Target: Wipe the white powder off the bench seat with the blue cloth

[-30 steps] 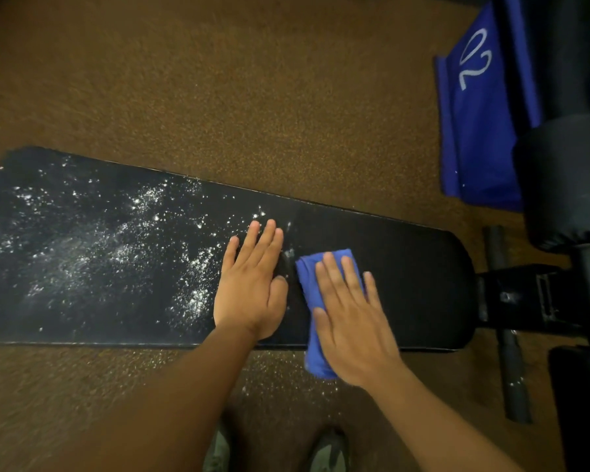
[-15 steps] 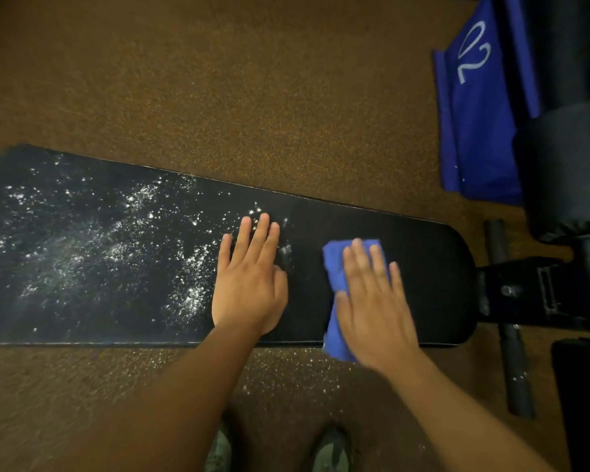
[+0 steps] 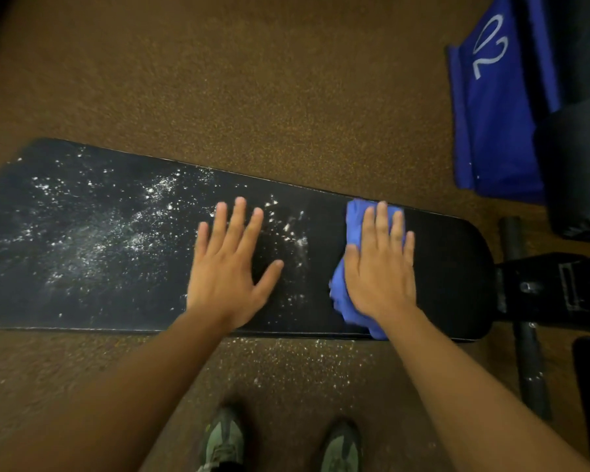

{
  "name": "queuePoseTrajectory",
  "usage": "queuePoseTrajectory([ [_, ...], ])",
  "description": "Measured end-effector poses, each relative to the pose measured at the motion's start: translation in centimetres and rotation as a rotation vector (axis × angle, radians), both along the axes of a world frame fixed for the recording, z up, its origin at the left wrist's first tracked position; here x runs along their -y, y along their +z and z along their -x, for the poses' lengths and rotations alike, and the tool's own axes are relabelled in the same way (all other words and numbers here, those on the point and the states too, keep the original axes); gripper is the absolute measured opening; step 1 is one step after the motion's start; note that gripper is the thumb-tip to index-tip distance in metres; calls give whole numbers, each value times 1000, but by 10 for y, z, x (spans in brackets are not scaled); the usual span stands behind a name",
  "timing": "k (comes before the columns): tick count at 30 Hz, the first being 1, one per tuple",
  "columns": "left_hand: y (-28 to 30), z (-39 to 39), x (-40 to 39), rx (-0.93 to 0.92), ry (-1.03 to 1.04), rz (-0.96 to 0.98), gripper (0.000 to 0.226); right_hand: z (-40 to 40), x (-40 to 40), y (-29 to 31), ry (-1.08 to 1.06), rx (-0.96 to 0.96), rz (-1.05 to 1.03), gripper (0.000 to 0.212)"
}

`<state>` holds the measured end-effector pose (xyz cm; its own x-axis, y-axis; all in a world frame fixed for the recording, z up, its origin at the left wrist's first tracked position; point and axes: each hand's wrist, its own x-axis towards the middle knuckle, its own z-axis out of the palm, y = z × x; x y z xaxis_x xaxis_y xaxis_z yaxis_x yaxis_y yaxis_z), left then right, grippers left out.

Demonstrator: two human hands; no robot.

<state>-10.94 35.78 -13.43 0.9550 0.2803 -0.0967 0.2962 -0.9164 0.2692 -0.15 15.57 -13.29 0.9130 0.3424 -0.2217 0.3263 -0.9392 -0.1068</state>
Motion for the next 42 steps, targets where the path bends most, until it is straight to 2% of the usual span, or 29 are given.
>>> queuePoseTrajectory([
  [2,3,5,-25,-16,71,-49,79,-11,-39,0,-121,-17,-42,65],
  [3,5,6,-36,-26,105,-52,80,-9,-56,0,-105,-17,-58,65],
  [7,6,12,-68,-84,135,-76,83,43,-71,1,225,9,-50,64],
  [9,5,19,-80,-113,104,-84,84,58,-44,2,262,-15,-38,63],
  [12,1,24,-85,-142,81,-94,83,44,-20,2,128,-23,8,64],
  [15,-1,23,-82,-142,94,-100,82,14,-58,-2,-89,5,2,65],
  [17,-2,23,-81,-147,98,-112,82,6,-93,-1,-140,-6,-48,65],
  [20,-2,23,-80,-138,99,-107,82,42,-105,-1,92,7,-73,63],
  [23,0,23,-81,-146,107,-106,82,72,-60,5,238,11,-43,63],
  [25,1,24,-81,-153,104,-106,82,43,-39,3,97,-1,23,63],
  [27,0,24,-82,-150,113,-106,82,5,-61,-1,-136,-7,7,65],
  [28,-1,24,-82,-151,112,-108,81,-2,-85,0,-180,-17,-25,65],
  [29,-2,23,-81,-148,109,-107,81,4,-107,-1,-137,-4,-40,65],
  [31,-3,23,-82,-138,111,-102,81,40,-124,-4,115,22,-59,65],
  [33,-2,24,-83,-131,111,-97,80,74,-98,1,310,6,-41,64],
  [34,-2,25,-83,-123,110,-93,80,78,-79,3,329,-2,-30,63],
  [36,-1,26,-83,-111,109,-88,77,58,-60,2,237,16,-26,63],
  [39,-3,27,-83,-97,108,-78,74,16,-103,-3,-28,-2,-45,65],
  [40,-4,27,-83,-93,108,-78,73,16,-123,-3,-56,-11,-60,65],
  [42,-5,27,-83,-81,110,-71,72,42,-141,-4,79,26,-73,64],
])
